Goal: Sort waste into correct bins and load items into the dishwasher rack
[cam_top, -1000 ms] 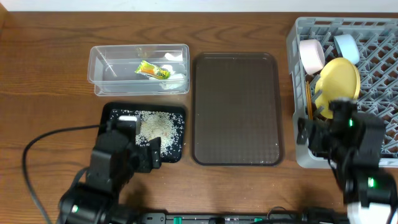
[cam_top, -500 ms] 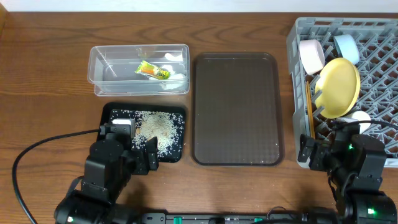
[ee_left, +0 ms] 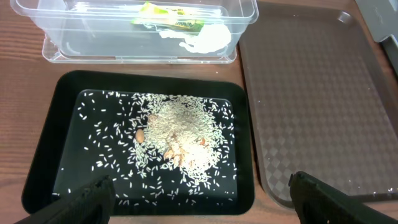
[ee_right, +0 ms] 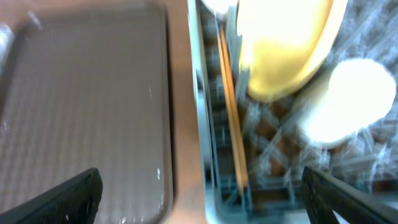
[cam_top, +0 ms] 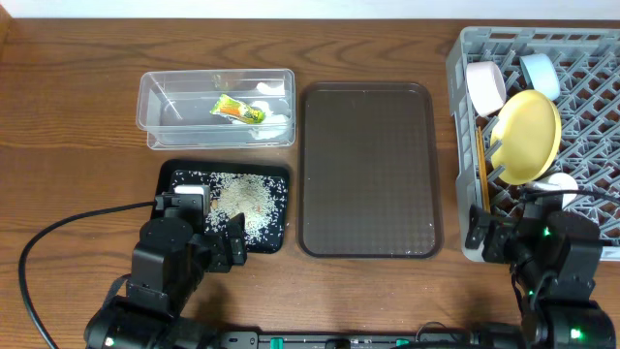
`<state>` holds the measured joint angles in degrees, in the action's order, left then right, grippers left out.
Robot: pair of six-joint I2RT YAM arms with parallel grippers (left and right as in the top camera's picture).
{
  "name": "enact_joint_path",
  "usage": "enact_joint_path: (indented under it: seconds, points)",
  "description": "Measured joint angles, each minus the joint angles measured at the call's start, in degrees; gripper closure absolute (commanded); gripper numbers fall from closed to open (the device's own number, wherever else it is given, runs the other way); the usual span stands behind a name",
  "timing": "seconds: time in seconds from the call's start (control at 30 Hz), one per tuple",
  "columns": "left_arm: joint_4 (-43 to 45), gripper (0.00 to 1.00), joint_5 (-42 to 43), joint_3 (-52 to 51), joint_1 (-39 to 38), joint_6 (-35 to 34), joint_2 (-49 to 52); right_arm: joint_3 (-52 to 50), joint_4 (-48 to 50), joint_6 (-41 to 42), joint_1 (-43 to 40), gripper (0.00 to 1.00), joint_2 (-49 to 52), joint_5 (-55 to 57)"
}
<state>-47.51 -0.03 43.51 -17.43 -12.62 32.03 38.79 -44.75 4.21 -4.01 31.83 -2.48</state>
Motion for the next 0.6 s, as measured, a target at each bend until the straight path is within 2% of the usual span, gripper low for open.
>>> enact_joint_path:
  seconds: [0.17,0.4,0.53,0.6]
  points:
    - [0.0,0.08,0.0,0.0,0.0,0.0,0.0,-7.8,14.9,-3.2,4.1,0.01,-8.4,0.0]
    - [0.0,0.08,0.0,-0.2,0.0,0.0,0.0,-27.4,41.0,-4.0,8.2,0.01,-23.2,-0.1]
    - [0.0,0.08,-0.1,-0.2,0.0,0.0,0.0,-35.8,49.8,-4.0,8.2,0.01,-28.2,0.0]
    - [0.0,0.08,-0.2,-0.2,0.0,0.0,0.0,-37.9,49.4,-4.0,8.2,0.01,-29.8,-0.1]
